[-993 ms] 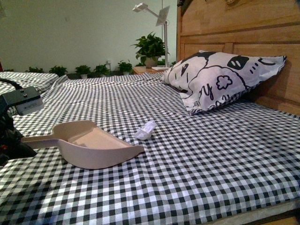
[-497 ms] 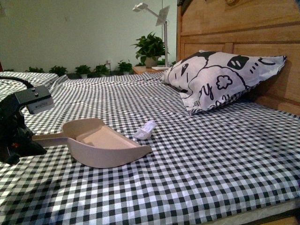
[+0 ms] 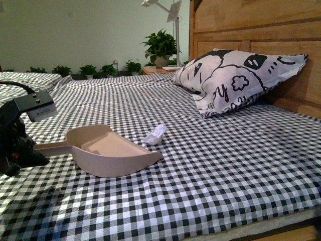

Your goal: Clean up trash

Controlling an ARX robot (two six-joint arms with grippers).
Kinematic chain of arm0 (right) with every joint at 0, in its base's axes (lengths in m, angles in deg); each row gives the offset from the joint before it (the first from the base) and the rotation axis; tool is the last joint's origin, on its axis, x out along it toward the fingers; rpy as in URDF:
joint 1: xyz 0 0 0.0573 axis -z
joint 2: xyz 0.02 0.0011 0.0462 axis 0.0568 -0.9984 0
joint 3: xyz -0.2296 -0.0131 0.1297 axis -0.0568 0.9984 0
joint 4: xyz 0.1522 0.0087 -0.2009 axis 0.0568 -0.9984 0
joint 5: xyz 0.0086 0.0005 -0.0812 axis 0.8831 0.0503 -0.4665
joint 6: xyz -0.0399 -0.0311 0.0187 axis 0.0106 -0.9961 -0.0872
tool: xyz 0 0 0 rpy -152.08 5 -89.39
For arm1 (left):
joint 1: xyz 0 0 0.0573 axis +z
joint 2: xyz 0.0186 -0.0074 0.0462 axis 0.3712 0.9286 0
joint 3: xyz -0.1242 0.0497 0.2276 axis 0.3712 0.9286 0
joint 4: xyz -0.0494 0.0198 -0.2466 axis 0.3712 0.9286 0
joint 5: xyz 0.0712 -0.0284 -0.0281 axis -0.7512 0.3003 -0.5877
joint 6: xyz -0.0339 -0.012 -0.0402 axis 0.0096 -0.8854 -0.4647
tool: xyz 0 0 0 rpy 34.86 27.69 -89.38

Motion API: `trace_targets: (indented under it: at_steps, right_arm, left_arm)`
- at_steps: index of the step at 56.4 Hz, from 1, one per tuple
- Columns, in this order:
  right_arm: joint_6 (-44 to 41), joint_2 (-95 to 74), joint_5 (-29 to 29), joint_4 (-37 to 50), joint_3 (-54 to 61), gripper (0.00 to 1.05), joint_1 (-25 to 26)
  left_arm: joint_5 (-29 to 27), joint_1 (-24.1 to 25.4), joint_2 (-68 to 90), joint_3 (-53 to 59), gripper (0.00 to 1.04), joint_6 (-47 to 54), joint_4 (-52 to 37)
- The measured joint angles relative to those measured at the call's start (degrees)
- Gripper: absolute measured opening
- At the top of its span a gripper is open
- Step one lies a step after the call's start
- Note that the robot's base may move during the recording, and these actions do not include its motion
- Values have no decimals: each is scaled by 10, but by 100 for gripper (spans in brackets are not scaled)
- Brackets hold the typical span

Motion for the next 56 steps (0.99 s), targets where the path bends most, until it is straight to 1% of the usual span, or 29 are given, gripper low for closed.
trace_targets:
  at_steps: [34, 36, 38, 40, 43, 50, 56]
  right_arm:
    - [0, 0, 0, 0, 0, 21, 0]
    - [5, -3, 4, -11, -3, 21, 1]
    - [19, -15, 19, -55, -20, 21, 7]
    - [39, -38, 47, -122, -49, 21, 20]
    - [46, -61, 73, -156, -68, 21, 35]
    - [47, -149, 138, -150, -118, 21, 84]
    - [43, -233, 160, -125, -171, 21, 108]
  left_arm:
    - [0, 0, 0, 0, 28, 0, 0]
    - [0, 0, 0, 0, 28, 0, 0]
    - [0, 0, 0, 0, 28, 0, 0]
    - [0, 0, 0, 0, 28, 0, 0]
    - [-1, 0, 0, 0, 28, 0, 0]
    - [0, 0, 0, 0, 28, 0, 0]
    - [0, 0, 0, 0, 28, 0, 0]
